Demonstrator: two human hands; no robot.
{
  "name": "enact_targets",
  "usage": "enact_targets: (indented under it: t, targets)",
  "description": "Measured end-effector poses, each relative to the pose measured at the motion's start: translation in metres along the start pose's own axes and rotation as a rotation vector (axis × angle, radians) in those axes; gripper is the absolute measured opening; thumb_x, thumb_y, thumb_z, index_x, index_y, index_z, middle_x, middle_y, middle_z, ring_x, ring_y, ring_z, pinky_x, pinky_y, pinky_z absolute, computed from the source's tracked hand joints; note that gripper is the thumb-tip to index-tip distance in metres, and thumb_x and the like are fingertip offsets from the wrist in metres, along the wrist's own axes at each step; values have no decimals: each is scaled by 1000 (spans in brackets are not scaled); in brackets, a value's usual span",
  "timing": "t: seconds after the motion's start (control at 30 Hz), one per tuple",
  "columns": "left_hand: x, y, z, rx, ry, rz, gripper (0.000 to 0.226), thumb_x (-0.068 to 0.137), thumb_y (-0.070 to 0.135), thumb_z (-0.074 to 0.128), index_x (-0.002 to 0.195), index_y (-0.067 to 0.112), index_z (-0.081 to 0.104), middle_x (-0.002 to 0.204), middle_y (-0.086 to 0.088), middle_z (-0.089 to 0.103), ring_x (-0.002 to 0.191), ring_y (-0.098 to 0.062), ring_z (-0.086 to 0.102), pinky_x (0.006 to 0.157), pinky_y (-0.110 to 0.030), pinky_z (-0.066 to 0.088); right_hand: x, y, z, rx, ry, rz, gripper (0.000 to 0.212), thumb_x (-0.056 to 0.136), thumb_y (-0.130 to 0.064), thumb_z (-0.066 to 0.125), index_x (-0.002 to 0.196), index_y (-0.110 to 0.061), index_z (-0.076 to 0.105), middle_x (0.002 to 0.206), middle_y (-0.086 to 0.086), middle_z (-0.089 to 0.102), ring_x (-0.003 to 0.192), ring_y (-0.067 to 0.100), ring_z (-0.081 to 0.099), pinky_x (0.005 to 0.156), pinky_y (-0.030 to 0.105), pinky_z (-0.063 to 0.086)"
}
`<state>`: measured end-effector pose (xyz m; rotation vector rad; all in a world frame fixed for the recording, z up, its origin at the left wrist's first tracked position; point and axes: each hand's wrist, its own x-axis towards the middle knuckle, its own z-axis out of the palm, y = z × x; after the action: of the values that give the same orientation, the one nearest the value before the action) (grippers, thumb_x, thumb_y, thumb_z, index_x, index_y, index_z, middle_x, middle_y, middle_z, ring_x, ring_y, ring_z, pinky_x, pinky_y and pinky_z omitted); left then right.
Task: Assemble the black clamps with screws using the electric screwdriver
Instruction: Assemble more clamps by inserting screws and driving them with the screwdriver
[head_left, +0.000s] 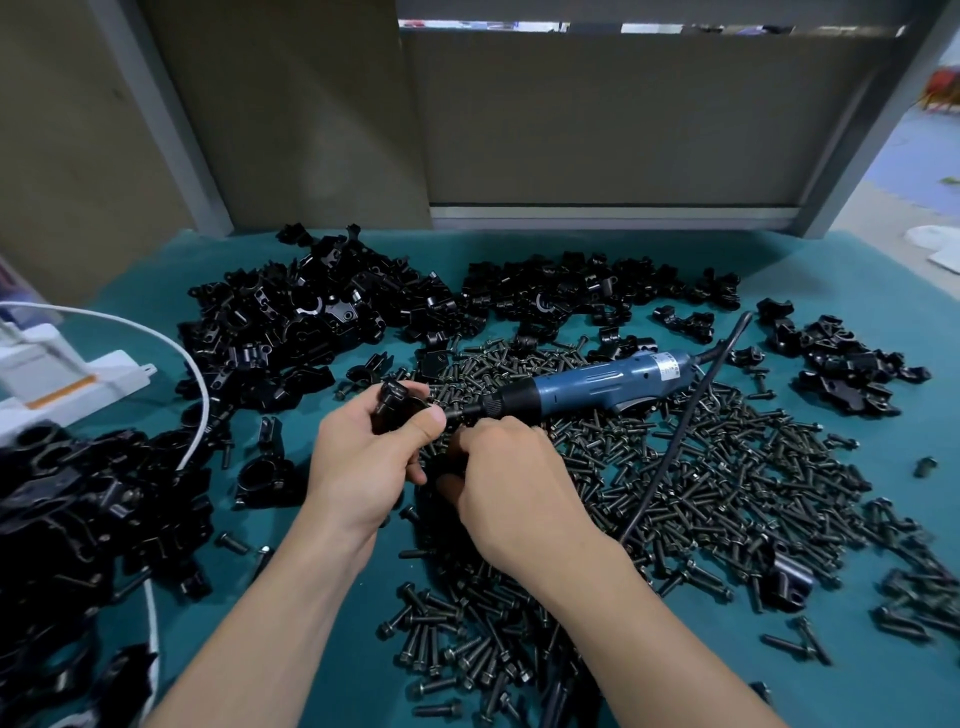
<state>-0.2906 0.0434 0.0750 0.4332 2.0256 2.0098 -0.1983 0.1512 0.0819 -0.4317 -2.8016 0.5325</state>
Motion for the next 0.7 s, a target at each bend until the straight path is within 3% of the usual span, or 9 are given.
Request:
enact_targets:
  t: [0.07,0.2,0.27,0.33,0.4,0.47,0.53,0.7]
  targets:
    - [-1,1,-1,12,2,3,14,89,6,79,99,17,76,62,9,64,47,-9,54,48,-18,48,3,1,0,122,-18,60,10,88,-15,73,93,-19,65,94,0,63,84,21,58,77,34,50]
    - [-1,4,-1,18,7,10,15,89,7,80,98,18,77,78,-3,71,48,-13,55,48,-22,49,1,6,2,264,-2,91,30,89,-14,73,84,-33,51,84,-12,61,76,12,61,65,25,46]
    - [-1,3,-2,17,-1,9,15,89,7,80,98,18,77,85,-9,73,49,-13,56,49,-23,50,1,13,-3,406,61,154,28,94,-17,70,83,-35,51,76,-10,65,68,4,64,52,18,48]
    - [-2,3,-1,5,-43,4,15,88,6,80,97,18,77,92,-15,76,53,-12,58,50,-23,51,3,22,-12,539,185,197,24,95,-20,69,85,-36,54,79,-15,68,62,0,62,52,16,50]
    - [-5,4,2,-15,-114,11,19,88,1,79,93,20,79,90,-11,77,59,-9,63,52,-23,53,5,28,-21,698,259,223,20,91,-19,70,86,-32,56,70,-6,68,55,10,58,55,26,51]
    - [-9,6,6,-19,-187,18,26,87,-2,78,90,24,79,87,-4,77,66,-10,68,55,-24,55,5,27,-26,902,237,229,16,82,-17,69,83,-29,59,63,2,67,58,26,59,64,46,54]
    - [-12,7,8,-19,-243,20,31,87,-3,78,91,27,80,90,-3,79,74,-13,72,58,-25,57,6,26,-25,1010,197,222,12,76,-17,69,79,-25,61,59,3,65,54,22,58,62,48,53]
    - [-14,8,9,-20,-253,21,33,84,-5,80,92,27,81,84,3,77,70,-11,73,58,-25,58,6,31,-20,864,162,247,19,79,-11,75,80,-21,59,60,5,66,54,19,60,55,47,50]
